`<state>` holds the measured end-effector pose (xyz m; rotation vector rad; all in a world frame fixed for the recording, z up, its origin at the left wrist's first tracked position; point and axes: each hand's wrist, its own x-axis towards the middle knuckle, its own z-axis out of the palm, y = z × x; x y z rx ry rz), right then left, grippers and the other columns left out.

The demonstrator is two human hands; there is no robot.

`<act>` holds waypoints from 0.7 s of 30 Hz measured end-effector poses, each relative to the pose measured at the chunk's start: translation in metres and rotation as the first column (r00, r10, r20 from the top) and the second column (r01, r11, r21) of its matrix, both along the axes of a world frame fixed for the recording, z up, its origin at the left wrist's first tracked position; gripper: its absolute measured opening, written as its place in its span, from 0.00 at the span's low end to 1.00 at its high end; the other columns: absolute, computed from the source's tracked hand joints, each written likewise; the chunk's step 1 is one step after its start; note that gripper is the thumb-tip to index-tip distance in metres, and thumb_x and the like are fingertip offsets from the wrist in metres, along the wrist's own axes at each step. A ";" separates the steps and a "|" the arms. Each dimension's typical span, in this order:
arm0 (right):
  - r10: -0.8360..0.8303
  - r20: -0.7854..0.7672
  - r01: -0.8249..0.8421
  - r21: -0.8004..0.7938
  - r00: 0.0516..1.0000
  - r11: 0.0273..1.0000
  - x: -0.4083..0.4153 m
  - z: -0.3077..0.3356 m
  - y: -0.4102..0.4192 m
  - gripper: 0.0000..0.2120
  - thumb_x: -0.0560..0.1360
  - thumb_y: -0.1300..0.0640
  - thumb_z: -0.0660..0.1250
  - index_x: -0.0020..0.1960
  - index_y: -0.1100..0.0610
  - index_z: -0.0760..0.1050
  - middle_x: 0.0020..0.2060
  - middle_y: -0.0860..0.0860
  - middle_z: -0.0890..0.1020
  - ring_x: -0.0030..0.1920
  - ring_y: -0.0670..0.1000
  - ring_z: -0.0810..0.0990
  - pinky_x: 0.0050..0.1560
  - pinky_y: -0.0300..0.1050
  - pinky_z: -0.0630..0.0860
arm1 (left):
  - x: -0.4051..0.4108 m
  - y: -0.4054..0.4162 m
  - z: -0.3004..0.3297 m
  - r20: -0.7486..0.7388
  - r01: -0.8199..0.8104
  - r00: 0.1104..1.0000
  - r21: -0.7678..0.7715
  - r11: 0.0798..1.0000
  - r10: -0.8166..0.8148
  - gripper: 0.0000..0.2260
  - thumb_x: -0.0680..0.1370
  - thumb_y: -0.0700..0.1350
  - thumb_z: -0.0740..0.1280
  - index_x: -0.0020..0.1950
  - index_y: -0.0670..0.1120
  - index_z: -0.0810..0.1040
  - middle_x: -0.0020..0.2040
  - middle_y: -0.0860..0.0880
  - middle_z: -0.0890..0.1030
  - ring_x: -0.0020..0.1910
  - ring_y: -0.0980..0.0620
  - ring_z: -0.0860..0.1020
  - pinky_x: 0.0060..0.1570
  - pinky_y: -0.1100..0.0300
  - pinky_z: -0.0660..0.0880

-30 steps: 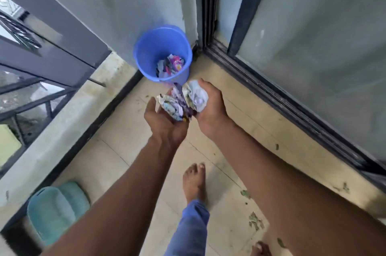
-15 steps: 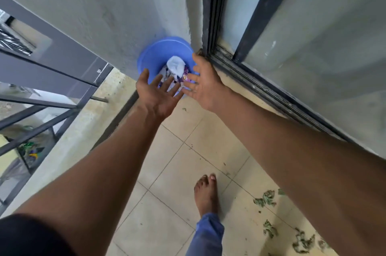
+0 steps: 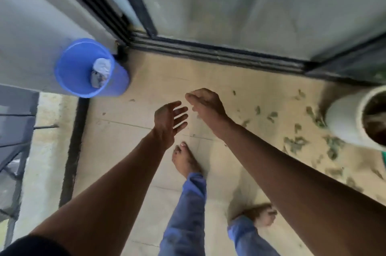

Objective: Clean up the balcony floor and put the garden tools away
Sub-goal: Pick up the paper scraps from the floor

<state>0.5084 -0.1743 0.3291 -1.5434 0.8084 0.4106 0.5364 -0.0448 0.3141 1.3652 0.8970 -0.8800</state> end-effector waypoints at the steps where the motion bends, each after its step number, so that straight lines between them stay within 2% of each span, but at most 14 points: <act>1: 0.011 0.019 -0.009 -0.075 1.000 0.997 -0.028 0.002 -0.022 0.16 0.75 0.43 0.71 0.54 0.53 0.82 0.48 0.49 0.86 0.51 0.50 0.84 0.54 0.47 0.80 | -0.021 -0.022 0.001 0.007 0.084 0.996 0.030 0.996 -0.084 0.12 0.83 0.47 0.62 0.62 0.46 0.82 0.54 0.46 0.87 0.55 0.46 0.84 0.55 0.53 0.80; 3: -0.013 0.014 0.015 -0.144 1.000 0.989 -0.086 0.006 -0.066 0.12 0.76 0.44 0.71 0.53 0.51 0.82 0.48 0.44 0.86 0.52 0.43 0.83 0.56 0.44 0.78 | -0.064 -0.067 0.004 0.024 0.271 0.961 0.078 0.959 -0.274 0.13 0.84 0.46 0.62 0.63 0.45 0.81 0.54 0.45 0.87 0.55 0.45 0.84 0.56 0.52 0.80; 5: -0.102 0.009 0.102 -0.192 0.995 0.976 -0.149 0.011 -0.109 0.12 0.75 0.44 0.70 0.51 0.50 0.82 0.47 0.43 0.85 0.51 0.42 0.82 0.56 0.44 0.78 | -0.113 -0.113 0.008 0.021 0.466 0.882 0.097 0.880 -0.470 0.12 0.84 0.46 0.61 0.62 0.44 0.81 0.53 0.44 0.86 0.53 0.44 0.84 0.56 0.52 0.79; 8: -0.243 0.003 0.236 -0.258 0.970 0.937 -0.244 0.014 -0.168 0.13 0.72 0.44 0.67 0.50 0.51 0.83 0.46 0.43 0.86 0.50 0.43 0.84 0.57 0.48 0.80 | -0.189 -0.172 0.009 0.050 0.735 0.672 0.084 0.673 -0.739 0.10 0.85 0.45 0.62 0.59 0.46 0.82 0.48 0.45 0.86 0.48 0.45 0.82 0.49 0.56 0.77; 10: -0.363 -0.018 0.343 -0.292 0.932 0.893 -0.306 0.016 -0.202 0.14 0.71 0.44 0.66 0.49 0.51 0.83 0.46 0.44 0.86 0.50 0.44 0.84 0.57 0.49 0.80 | -0.237 -0.207 0.008 0.093 0.850 0.513 0.088 0.520 -0.853 0.09 0.85 0.44 0.62 0.57 0.47 0.82 0.46 0.47 0.86 0.46 0.47 0.82 0.45 0.58 0.76; 12: -0.484 -0.023 0.454 -0.309 0.875 0.836 -0.362 0.019 -0.232 0.10 0.72 0.48 0.68 0.47 0.51 0.83 0.46 0.44 0.86 0.49 0.44 0.84 0.57 0.48 0.80 | -0.277 -0.242 0.009 0.117 0.914 0.381 0.102 0.392 -0.917 0.09 0.84 0.44 0.63 0.55 0.50 0.83 0.45 0.48 0.87 0.44 0.49 0.83 0.43 0.58 0.76; 14: -0.594 -0.024 0.557 -0.317 0.804 0.767 -0.419 0.021 -0.259 0.03 0.75 0.55 0.71 0.44 0.49 0.83 0.43 0.42 0.85 0.47 0.42 0.83 0.57 0.48 0.80 | -0.316 -0.278 0.012 0.150 0.955 0.254 0.119 0.272 -0.956 0.07 0.84 0.44 0.64 0.52 0.51 0.82 0.44 0.48 0.87 0.40 0.53 0.83 0.39 0.62 0.77; 16: -0.697 -0.014 0.654 -0.333 0.717 0.679 -0.470 0.022 -0.280 0.07 0.74 0.56 0.71 0.40 0.44 0.81 0.41 0.41 0.85 0.46 0.42 0.83 0.57 0.50 0.80 | -0.351 -0.313 0.017 0.207 0.975 0.128 0.150 0.161 -0.970 0.07 0.84 0.43 0.65 0.50 0.51 0.82 0.44 0.48 0.86 0.36 0.59 0.83 0.33 0.67 0.75; 17: -0.742 -0.016 0.692 -0.346 0.670 0.633 -0.494 0.022 -0.288 0.06 0.73 0.54 0.71 0.40 0.43 0.80 0.42 0.42 0.86 0.47 0.43 0.84 0.57 0.51 0.80 | -0.366 -0.331 0.020 0.241 0.980 0.068 0.164 0.110 -0.968 0.07 0.84 0.43 0.65 0.50 0.49 0.82 0.43 0.49 0.86 0.35 0.60 0.82 0.32 0.69 0.74; 19: -0.815 -0.010 0.755 -0.369 0.580 0.542 -0.536 0.024 -0.303 0.05 0.73 0.53 0.71 0.41 0.44 0.81 0.44 0.43 0.86 0.49 0.46 0.85 0.56 0.51 0.81 | -0.395 -0.366 0.023 0.295 0.987 -0.026 0.161 0.023 -0.955 0.05 0.83 0.43 0.67 0.50 0.47 0.82 0.42 0.48 0.85 0.37 0.59 0.82 0.35 0.66 0.75; 21: -0.867 -0.003 0.793 -0.404 0.499 0.457 -0.575 0.026 -0.315 0.06 0.74 0.56 0.72 0.41 0.45 0.82 0.42 0.43 0.85 0.48 0.47 0.85 0.54 0.48 0.81 | -0.424 -0.400 0.024 0.349 0.981 -0.152 0.168 -0.098 -0.925 0.05 0.78 0.54 0.69 0.48 0.54 0.83 0.43 0.47 0.86 0.42 0.52 0.84 0.42 0.60 0.78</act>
